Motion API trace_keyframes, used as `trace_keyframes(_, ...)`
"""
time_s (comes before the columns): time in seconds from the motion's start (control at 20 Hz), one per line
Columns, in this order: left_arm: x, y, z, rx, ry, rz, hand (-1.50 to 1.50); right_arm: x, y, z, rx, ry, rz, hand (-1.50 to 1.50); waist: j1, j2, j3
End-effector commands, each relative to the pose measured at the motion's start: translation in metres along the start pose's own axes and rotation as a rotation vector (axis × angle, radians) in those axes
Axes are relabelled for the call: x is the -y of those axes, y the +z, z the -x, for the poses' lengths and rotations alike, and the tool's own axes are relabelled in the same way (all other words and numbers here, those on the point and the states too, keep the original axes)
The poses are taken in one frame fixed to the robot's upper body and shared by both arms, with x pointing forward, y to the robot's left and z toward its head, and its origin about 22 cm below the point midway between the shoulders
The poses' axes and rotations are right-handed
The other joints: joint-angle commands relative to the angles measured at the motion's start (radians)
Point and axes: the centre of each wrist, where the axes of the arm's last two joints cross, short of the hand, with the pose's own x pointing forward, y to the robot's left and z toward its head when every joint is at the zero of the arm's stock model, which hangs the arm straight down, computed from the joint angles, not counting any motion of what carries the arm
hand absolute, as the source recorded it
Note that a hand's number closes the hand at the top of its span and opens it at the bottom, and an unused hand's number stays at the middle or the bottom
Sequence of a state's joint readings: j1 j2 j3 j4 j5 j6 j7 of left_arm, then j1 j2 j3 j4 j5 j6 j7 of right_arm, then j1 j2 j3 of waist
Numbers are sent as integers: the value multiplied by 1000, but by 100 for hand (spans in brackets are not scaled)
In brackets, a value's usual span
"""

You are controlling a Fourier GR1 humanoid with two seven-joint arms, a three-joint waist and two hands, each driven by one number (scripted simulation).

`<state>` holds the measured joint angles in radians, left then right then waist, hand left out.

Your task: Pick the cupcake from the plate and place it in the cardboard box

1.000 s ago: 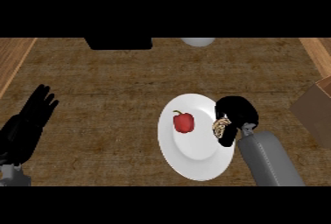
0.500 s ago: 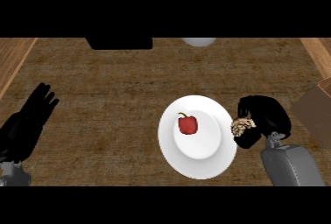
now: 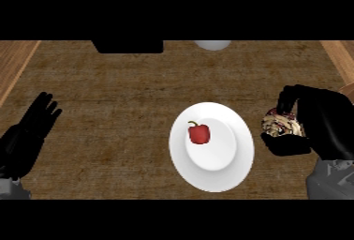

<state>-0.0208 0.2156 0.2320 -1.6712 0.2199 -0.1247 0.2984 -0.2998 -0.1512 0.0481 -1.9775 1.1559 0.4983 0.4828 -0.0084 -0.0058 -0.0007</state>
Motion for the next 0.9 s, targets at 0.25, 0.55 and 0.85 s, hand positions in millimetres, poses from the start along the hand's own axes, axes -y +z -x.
trace_keyframes(0.25, 9, -8, 19, 2, -8, 2, 0, 79, 21, 7, -189, -61, 265, 150, 1, 4, 0)
trace_keyframes(0.55, 9, -9, 11, 7, 5, -7, 0, 108, -6, 57, -290, -22, 286, 150, 6, 6, 1)
trace_keyframes(0.85, 8, -5, 3, 8, -15, 0, 0, 95, -27, 95, -287, 41, 234, 150, 9, 6, 1)
